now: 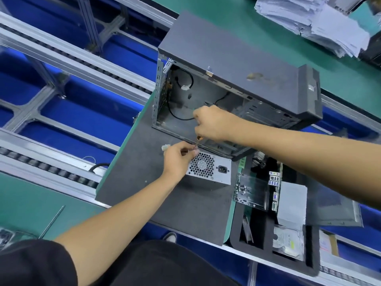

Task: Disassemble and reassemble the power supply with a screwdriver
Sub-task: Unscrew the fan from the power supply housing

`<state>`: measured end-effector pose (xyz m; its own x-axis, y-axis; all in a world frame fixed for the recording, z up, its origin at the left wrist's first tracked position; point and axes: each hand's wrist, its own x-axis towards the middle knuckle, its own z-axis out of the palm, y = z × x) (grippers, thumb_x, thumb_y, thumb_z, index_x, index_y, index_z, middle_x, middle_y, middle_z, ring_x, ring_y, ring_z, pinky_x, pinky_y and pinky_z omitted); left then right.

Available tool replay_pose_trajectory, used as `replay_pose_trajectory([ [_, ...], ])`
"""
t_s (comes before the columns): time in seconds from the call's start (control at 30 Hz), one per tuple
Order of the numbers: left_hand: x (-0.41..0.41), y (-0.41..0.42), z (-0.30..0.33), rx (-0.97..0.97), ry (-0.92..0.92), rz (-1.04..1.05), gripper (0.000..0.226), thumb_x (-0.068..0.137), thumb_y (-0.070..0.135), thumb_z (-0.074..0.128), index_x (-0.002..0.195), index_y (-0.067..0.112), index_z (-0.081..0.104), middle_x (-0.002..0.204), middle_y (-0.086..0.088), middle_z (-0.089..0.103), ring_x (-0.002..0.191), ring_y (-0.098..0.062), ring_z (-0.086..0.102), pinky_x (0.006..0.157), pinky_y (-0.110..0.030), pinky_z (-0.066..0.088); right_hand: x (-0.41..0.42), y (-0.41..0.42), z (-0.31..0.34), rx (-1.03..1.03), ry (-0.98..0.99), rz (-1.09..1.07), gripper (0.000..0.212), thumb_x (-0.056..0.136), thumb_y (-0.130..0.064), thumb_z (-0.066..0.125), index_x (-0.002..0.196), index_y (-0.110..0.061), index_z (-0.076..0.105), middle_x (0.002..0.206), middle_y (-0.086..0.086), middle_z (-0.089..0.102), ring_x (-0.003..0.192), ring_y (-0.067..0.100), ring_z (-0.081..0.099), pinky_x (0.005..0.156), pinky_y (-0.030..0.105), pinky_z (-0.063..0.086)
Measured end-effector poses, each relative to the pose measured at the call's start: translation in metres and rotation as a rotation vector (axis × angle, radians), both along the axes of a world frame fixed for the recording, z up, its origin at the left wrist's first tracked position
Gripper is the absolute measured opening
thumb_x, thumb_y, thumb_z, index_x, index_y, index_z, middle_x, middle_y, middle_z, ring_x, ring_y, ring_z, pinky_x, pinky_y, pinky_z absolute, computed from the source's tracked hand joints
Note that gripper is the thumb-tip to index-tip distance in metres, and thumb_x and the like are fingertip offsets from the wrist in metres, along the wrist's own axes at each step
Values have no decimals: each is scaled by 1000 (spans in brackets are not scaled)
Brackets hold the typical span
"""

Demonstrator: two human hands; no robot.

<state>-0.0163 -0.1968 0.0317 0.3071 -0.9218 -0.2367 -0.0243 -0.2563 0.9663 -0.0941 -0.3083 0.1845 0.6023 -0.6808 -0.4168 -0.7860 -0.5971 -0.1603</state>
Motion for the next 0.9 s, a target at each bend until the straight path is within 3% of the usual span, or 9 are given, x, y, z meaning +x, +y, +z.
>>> replay_pose_trajectory([
  [0.13,2,-4,0,8,11,-25,18,85,17,81,76,28,71,76,4,73,73,-10,66,67,-21,52,-8,-11,22,-142,273,713,35,85,-40,60,107,-23,39,66,-7,50,53,22,45,51,31,31],
  [0.23,3,-5,0,7,17,-39,14,84,14,82,78,22,73,83,2,76,79,-13,71,74,-22,56,-11,-26,39,-282,548,1224,44,94,-42,54,122,-28,24,96,3,57,63,31,51,59,37,44],
  [0.37,5,-3,-1,-3,-9,-60,20,84,16,82,74,27,70,66,17,69,60,5,58,57,-8,41,-10,-30,35,-276,185,1549,32,96,-16,58,118,-22,35,87,7,55,60,31,57,60,41,53],
  [0.43,6,-4,0,13,-19,-45,14,84,17,83,79,26,73,68,16,69,62,4,57,58,-9,42,-11,-24,28,-287,192,1387,18,99,-19,53,115,-21,45,85,5,55,59,30,52,55,38,47],
  [0.57,4,-4,3,24,-33,-14,10,83,19,84,91,20,78,86,-1,76,74,-11,62,71,-23,53,-13,-16,15,-47,158,302,14,88,-21,58,81,-13,48,68,4,57,68,33,55,52,34,33],
  [0.63,3,-2,2,-14,-41,-25,9,84,21,83,86,26,77,80,-1,75,67,-7,57,65,-25,51,-9,-11,11,12,115,80,19,86,-22,57,76,-7,50,67,9,58,71,33,58,51,32,35],
  [0.73,4,-1,0,-6,-10,-26,6,84,22,83,84,24,77,78,2,75,65,-6,59,61,-26,50,-5,-7,18,-30,129,249,31,87,-40,57,94,-12,46,66,2,57,62,26,55,49,31,34],
  [0.83,5,-3,2,25,-47,-31,8,84,23,83,86,17,78,80,-3,75,72,-19,65,70,-33,52,-4,-21,36,-190,286,821,43,88,-42,58,115,-26,28,73,-3,55,51,25,46,47,31,27],
  [0.9,6,-3,2,22,-35,-52,7,83,22,83,84,21,76,79,5,74,74,-17,67,68,-26,52,-3,-27,42,-311,330,1235,36,97,-33,53,118,-29,24,84,1,53,51,28,43,50,34,37],
])
